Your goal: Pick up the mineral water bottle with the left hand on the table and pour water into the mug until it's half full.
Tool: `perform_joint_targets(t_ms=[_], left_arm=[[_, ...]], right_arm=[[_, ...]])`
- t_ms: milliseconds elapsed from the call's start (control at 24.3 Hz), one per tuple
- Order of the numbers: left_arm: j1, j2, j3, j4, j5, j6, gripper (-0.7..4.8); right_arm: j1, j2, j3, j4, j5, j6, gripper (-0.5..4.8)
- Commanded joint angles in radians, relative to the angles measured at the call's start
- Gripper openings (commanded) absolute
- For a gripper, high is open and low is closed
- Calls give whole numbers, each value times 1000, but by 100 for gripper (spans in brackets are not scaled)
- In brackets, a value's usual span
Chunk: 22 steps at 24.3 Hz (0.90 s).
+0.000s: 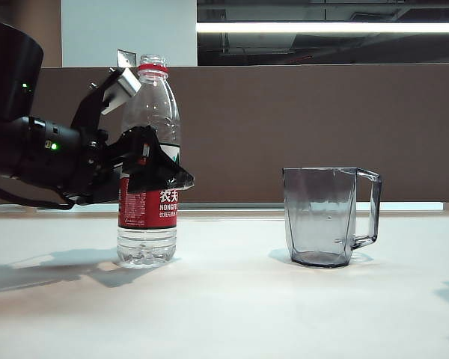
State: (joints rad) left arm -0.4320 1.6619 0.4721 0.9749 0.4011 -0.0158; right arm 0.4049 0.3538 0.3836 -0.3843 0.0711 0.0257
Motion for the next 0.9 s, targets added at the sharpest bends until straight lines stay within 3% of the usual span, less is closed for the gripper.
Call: perform_joint_targets(t_ms=[41,658,822,905], left_arm=[[-2,1,3,7,7,4,479],[-2,1,3,7,30,4,479],[-2,1,3,7,30,4,454],[-2,1,3,7,30,4,354]], right_arm=[[1,-1,6,15,-1,0,-5],[1,-1,6,15,2,0,-5],[1,-1,6,15,2,0,-5],[1,-1,6,15,2,0,-5]])
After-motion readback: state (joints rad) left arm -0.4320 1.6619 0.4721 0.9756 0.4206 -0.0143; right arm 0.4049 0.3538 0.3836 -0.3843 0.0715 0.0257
